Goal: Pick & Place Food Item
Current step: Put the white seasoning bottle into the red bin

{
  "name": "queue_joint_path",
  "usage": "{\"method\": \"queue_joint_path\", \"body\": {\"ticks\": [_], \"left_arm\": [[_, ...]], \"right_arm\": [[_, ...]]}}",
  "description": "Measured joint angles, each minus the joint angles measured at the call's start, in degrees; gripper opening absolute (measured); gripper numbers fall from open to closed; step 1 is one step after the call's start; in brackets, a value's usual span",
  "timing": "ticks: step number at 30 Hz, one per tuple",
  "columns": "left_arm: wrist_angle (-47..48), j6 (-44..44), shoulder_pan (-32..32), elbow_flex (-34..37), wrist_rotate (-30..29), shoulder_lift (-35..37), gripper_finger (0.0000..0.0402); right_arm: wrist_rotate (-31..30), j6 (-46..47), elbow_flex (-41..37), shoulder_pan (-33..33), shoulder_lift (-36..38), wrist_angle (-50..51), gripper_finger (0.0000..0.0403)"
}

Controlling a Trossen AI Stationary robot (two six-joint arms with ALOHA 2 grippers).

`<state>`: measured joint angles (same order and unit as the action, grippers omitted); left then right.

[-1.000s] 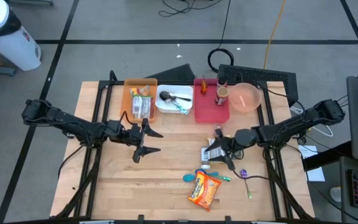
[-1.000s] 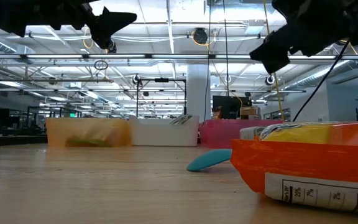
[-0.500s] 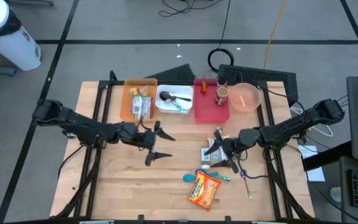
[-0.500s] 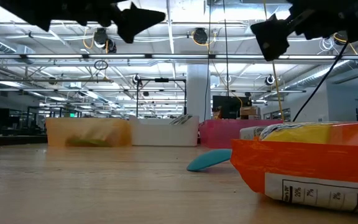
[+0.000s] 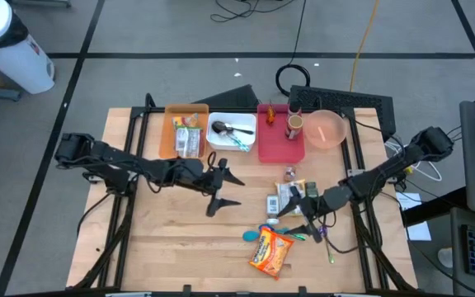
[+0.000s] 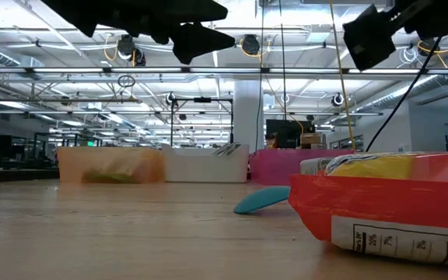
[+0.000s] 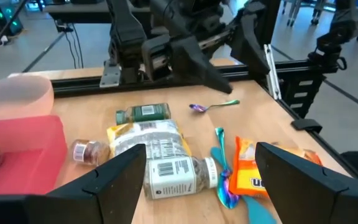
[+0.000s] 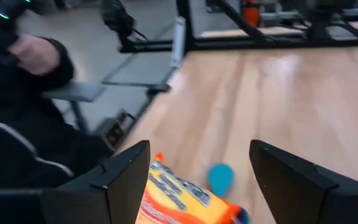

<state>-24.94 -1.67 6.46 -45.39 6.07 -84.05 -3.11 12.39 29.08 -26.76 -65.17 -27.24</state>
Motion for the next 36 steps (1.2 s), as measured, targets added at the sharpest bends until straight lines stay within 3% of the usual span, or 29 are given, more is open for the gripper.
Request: {"method": "queue_joint_path", "body": {"ticks": [7,16,23,29,36], "left_arm": [[-0.4,0.4,-0.1,0.0,1.9,-0.8,0.0306],[-0.3,0.7,-0.1,0.0,2.1,-3.4,0.0305],[0.6,2.6,-0.1,0.0,1.9,-3.7,0.0306],[1.8,4.5,-0.1,0.0,1.9,-3.7,0.0306],[3.0,5.5,0.0,0.0,1.8,-3.7,0.0306]], "right_arm": [[-7.4,-0.2,0.0,0.4,-1.9,4.6,0.0267],[-7.8,-6.6,0.9,4.5,-7.6,7.5,0.0267],[-14.4,-12.4,7.7,4.9,-9.9,22.9,0.0265],[-10.2,-9.5,10.2,4.5,-10.9,29.3,0.0229],[-10.3,-8.0,10.2,4.5,-11.0,31.8,0.0165]]}}
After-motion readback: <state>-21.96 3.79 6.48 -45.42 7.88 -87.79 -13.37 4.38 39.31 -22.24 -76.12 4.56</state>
